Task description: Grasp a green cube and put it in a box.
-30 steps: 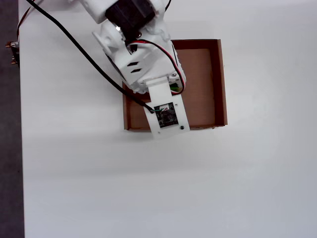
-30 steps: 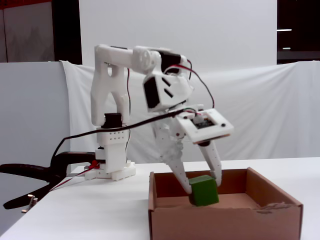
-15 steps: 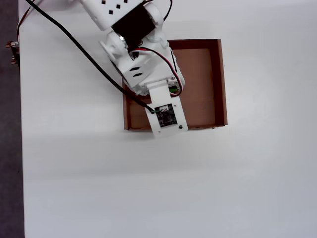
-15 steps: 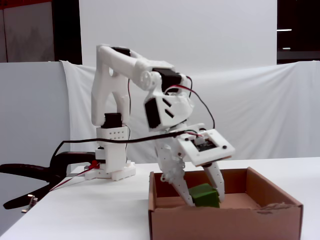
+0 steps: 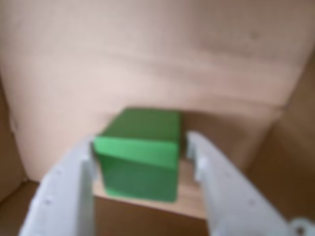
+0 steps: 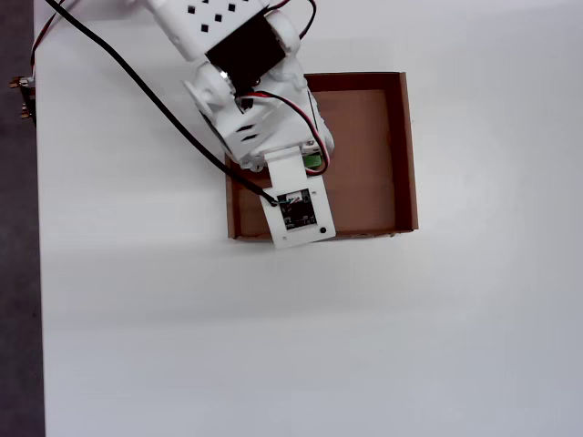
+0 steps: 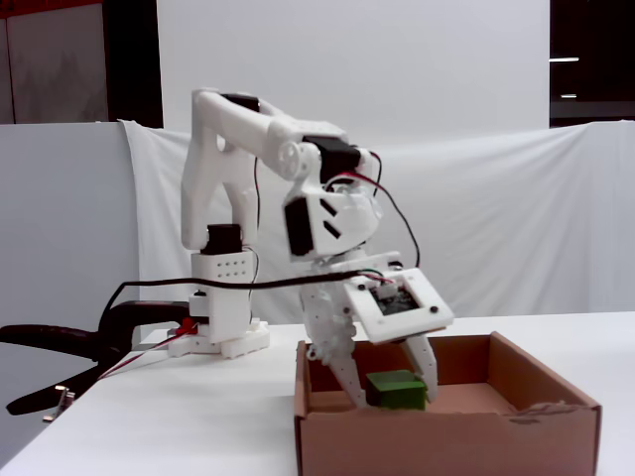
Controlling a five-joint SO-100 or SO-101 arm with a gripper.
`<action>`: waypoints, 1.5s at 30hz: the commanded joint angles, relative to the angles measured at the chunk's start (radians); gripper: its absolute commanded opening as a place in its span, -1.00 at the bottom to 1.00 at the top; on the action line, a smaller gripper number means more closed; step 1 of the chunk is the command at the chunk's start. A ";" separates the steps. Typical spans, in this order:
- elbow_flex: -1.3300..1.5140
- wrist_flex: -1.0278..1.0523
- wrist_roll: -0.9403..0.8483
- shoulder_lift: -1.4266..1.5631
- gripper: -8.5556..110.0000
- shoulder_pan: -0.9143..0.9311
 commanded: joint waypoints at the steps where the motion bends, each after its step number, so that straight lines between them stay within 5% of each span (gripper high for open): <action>1: -0.069 0.020 0.003 0.026 -0.43 0.009; 28: -0.112 0.153 -0.003 0.304 -0.41 0.137; 45: 0.222 0.052 -0.127 0.617 -0.67 0.304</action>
